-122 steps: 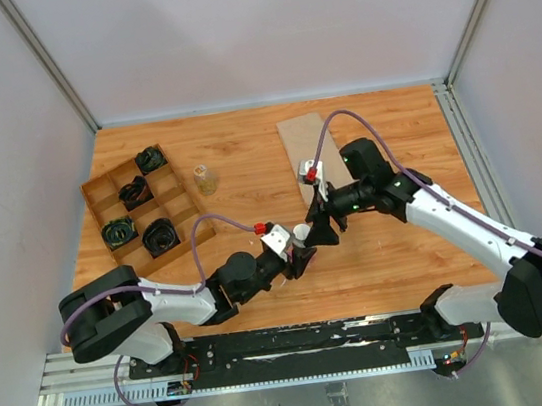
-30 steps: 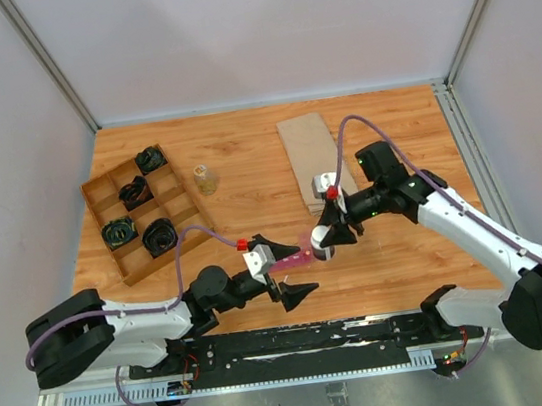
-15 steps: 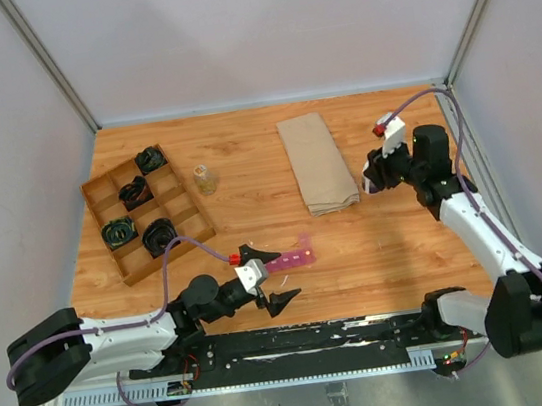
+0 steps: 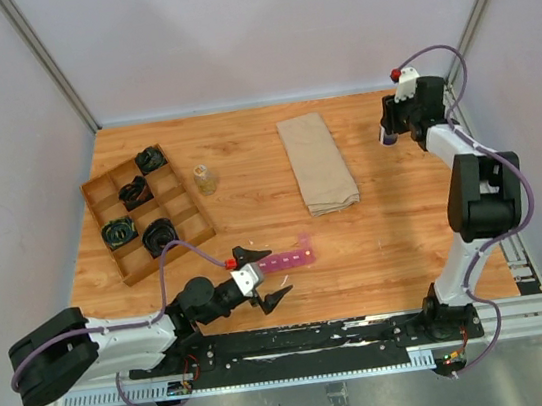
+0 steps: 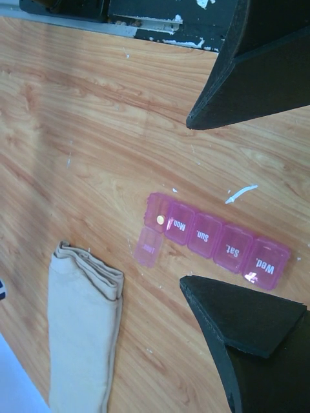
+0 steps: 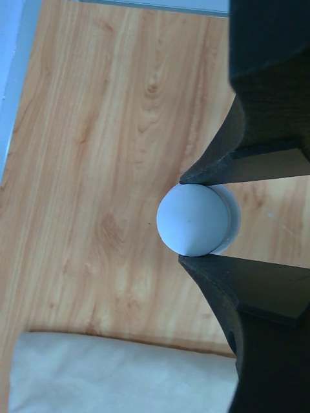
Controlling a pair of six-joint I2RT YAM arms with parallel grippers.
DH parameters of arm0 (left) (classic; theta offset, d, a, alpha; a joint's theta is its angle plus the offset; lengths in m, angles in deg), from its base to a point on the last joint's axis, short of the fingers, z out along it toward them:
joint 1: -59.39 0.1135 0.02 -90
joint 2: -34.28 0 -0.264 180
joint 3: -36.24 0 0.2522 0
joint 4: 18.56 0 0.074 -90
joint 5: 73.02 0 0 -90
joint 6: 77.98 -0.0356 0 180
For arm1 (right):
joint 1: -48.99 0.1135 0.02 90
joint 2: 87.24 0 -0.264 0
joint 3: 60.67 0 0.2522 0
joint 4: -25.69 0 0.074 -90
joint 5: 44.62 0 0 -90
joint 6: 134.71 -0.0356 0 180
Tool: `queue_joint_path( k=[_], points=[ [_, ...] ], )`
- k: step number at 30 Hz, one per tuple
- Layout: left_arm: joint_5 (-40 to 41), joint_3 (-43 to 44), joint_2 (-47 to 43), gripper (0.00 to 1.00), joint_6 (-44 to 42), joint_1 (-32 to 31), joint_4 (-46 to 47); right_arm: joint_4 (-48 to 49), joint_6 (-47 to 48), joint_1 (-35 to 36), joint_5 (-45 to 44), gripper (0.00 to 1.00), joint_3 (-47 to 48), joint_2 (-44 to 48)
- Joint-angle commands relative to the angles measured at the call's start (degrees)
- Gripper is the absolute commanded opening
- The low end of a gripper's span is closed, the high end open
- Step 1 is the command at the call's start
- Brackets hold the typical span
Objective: Sort the pills into containers
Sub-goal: Place the pill bottle at the center of the board.
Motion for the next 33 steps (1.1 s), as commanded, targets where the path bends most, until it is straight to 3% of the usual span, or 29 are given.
queue_joint_path(
  k=[1,12,17,24,30,33],
  points=[
    [-0.26,-0.99,-0.82,0.99,-3.34,0.91,3.31,-0.15,-0.45,-0.48,-0.89,0.46,8.29,-5.78],
    [-4.10,1.05,6.95,0.99,-8.00,1.60,4.42,-2.08,-0.80,-0.65,2.63,0.57,10.60,-9.99],
    [-5.26,2.19,8.50,0.99,-8.64,2.87,3.45,-1.45,1.51,-1.12,7.49,0.65,6.96,-2.79],
    [-6.12,3.60,10.85,0.98,-8.75,3.93,2.02,-6.03,8.23,-2.68,20.89,0.74,-0.25,7.25],
    [-5.96,4.07,11.46,0.98,-9.51,4.15,1.35,-19.81,16.43,-3.11,28.21,0.79,0.84,8.13],
    [-6.41,4.42,12.89,0.98,-10.04,4.79,1.76,-30.02,19.22,-2.80,37.91,0.78,3.36,8.18]
  ],
)
